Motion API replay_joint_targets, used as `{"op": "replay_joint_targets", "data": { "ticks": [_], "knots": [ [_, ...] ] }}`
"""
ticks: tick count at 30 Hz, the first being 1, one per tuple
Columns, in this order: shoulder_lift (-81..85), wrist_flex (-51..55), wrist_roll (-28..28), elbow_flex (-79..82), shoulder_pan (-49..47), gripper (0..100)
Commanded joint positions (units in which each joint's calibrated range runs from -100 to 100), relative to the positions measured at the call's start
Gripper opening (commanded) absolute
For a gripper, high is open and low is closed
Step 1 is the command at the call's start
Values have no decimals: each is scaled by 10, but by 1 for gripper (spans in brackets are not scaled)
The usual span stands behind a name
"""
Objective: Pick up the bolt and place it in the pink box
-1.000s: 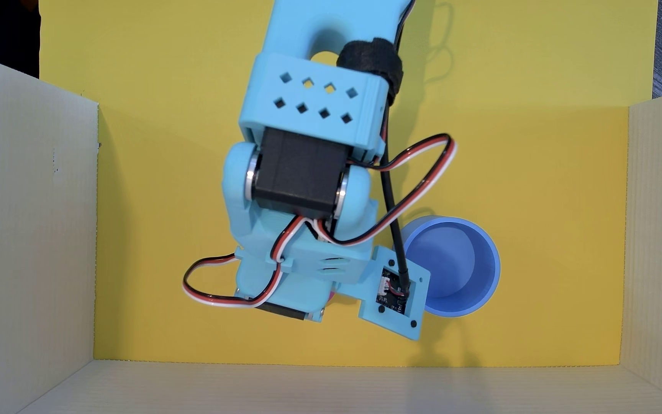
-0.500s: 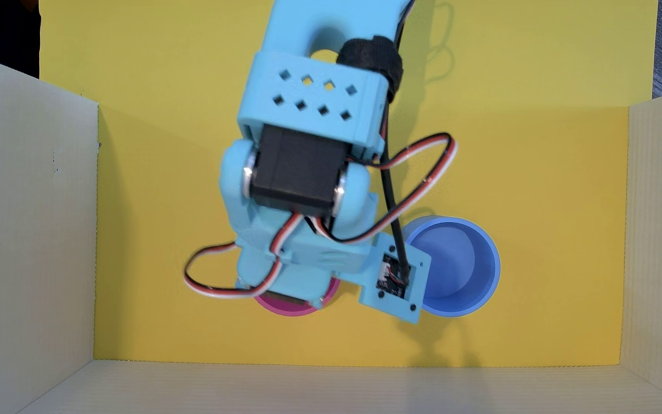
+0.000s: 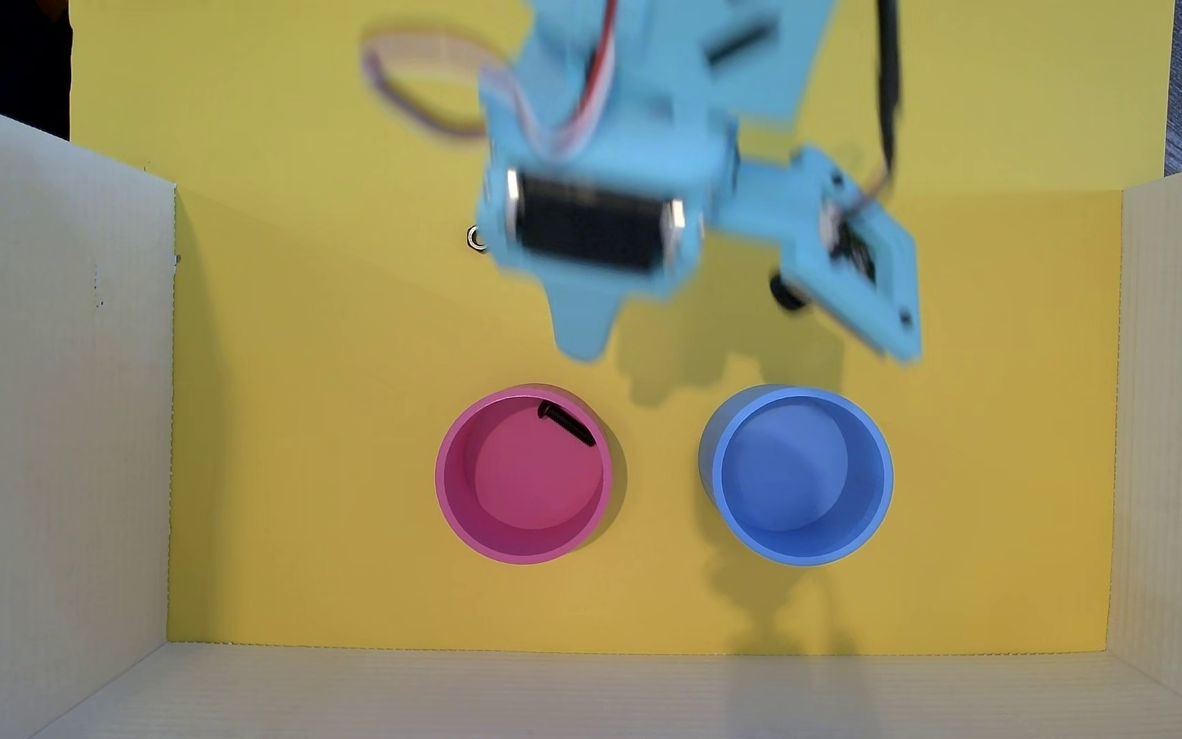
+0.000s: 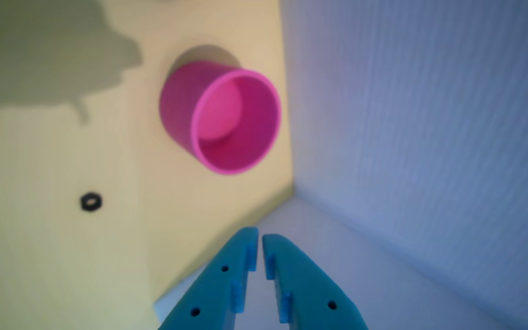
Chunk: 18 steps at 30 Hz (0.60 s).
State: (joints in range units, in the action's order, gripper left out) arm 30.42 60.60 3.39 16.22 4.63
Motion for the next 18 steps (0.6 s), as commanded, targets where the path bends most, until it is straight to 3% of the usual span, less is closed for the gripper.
{"op": "replay_joint_targets", "data": {
  "ticks": [1, 7, 18],
  "knots": [
    [120, -122, -2, 196, -5, 1],
    [269, -220, -3, 404, -6, 1],
    [618, -229, -3, 625, -49, 1]
  ]
}}
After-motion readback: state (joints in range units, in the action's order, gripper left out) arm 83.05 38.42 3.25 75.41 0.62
